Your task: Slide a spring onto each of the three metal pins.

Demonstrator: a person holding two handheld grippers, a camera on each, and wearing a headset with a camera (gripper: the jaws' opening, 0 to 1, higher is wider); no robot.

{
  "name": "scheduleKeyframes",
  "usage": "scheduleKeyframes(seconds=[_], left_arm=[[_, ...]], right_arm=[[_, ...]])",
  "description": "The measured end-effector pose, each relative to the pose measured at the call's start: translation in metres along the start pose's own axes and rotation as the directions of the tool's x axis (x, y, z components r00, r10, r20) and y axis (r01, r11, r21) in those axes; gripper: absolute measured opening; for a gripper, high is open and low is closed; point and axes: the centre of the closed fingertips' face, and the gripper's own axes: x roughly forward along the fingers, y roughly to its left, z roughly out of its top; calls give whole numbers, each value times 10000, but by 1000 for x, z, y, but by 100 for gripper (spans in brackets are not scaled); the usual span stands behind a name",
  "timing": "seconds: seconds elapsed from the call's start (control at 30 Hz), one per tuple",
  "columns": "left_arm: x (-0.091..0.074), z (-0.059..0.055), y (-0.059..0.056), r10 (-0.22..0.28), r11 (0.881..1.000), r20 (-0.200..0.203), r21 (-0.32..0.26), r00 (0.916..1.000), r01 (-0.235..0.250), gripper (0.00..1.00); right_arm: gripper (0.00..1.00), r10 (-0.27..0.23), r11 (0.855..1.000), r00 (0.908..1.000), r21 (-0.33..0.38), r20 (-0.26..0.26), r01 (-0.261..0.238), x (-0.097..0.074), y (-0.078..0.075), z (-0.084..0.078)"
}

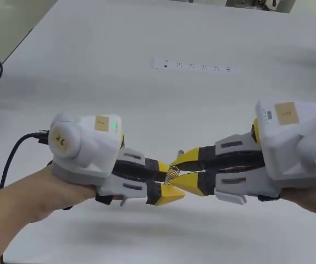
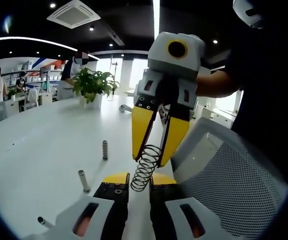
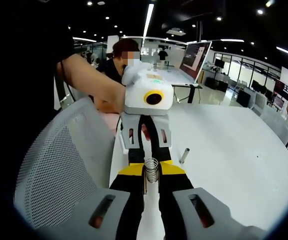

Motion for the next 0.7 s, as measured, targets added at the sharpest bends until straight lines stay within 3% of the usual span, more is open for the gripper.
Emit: scheduleKeyframes(seconds=[0.7], left_arm=[[-4, 0, 7, 397, 9991, 9, -125, 9992, -397, 27]], right_arm=[[7, -120, 9999, 9999, -125, -125, 118, -1, -2, -2]])
